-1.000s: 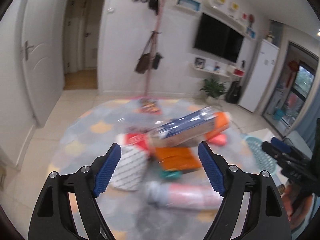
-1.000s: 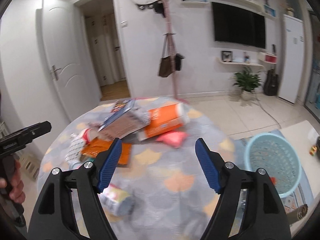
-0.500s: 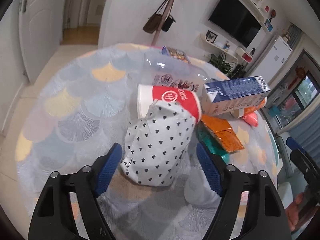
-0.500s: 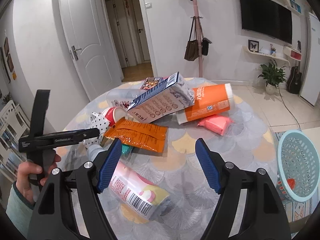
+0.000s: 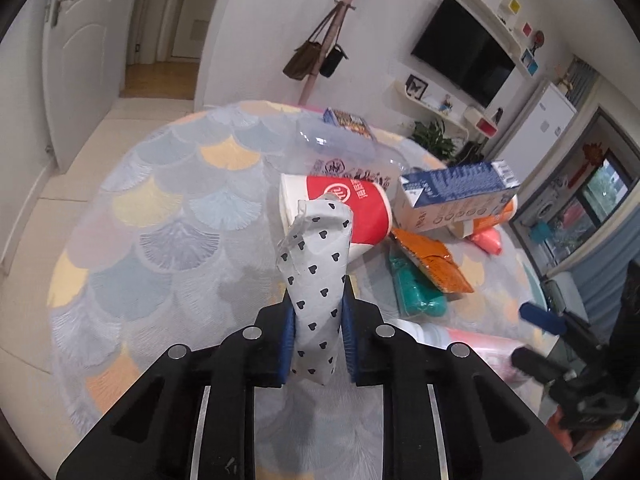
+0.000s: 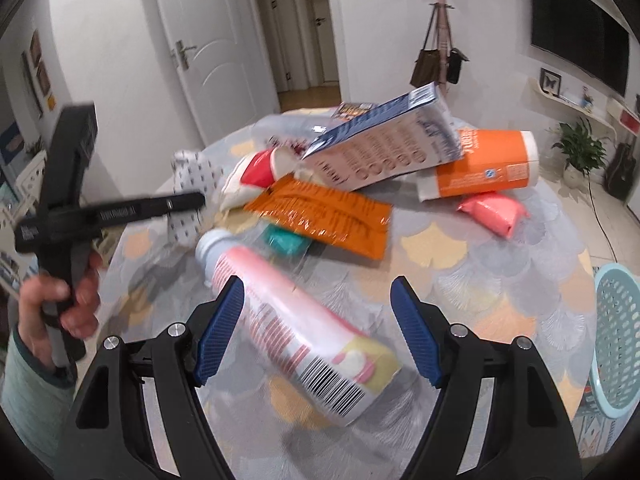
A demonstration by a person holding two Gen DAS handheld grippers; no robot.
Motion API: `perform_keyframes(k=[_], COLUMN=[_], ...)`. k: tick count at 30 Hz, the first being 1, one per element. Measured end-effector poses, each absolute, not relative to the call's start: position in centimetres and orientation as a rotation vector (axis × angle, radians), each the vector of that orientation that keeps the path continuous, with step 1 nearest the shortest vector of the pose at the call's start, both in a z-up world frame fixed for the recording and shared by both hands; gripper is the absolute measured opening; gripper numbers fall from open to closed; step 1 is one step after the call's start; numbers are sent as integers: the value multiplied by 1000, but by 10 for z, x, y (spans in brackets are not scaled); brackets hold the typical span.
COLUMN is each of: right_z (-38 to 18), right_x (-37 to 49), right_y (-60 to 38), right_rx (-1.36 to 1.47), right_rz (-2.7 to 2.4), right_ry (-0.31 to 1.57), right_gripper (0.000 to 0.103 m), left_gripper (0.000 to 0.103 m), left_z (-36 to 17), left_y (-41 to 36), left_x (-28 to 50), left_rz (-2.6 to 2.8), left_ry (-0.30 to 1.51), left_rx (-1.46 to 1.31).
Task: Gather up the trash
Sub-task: 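Grasp the polka-dot cloth with the left tool while the right tool approaches the pink bottle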
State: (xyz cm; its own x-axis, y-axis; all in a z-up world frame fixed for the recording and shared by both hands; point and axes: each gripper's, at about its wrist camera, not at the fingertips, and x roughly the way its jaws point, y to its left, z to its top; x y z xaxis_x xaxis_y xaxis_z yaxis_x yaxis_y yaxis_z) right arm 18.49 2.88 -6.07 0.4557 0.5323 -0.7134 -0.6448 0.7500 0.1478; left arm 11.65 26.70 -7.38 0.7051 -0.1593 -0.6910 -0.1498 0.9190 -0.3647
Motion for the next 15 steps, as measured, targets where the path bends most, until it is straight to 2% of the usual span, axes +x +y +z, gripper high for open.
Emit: perform_keyframes(k=[15], right_z=[-79], right_x=[141], right_y=[80], right_rx=[-381], right_rz=[833], right_ry=[899], right_gripper=[71], left_gripper=[19], left_z=[-54], left_y=[265], left_x=[86], left_rz=[-20], left_ry=[740], left_rx=[-418])
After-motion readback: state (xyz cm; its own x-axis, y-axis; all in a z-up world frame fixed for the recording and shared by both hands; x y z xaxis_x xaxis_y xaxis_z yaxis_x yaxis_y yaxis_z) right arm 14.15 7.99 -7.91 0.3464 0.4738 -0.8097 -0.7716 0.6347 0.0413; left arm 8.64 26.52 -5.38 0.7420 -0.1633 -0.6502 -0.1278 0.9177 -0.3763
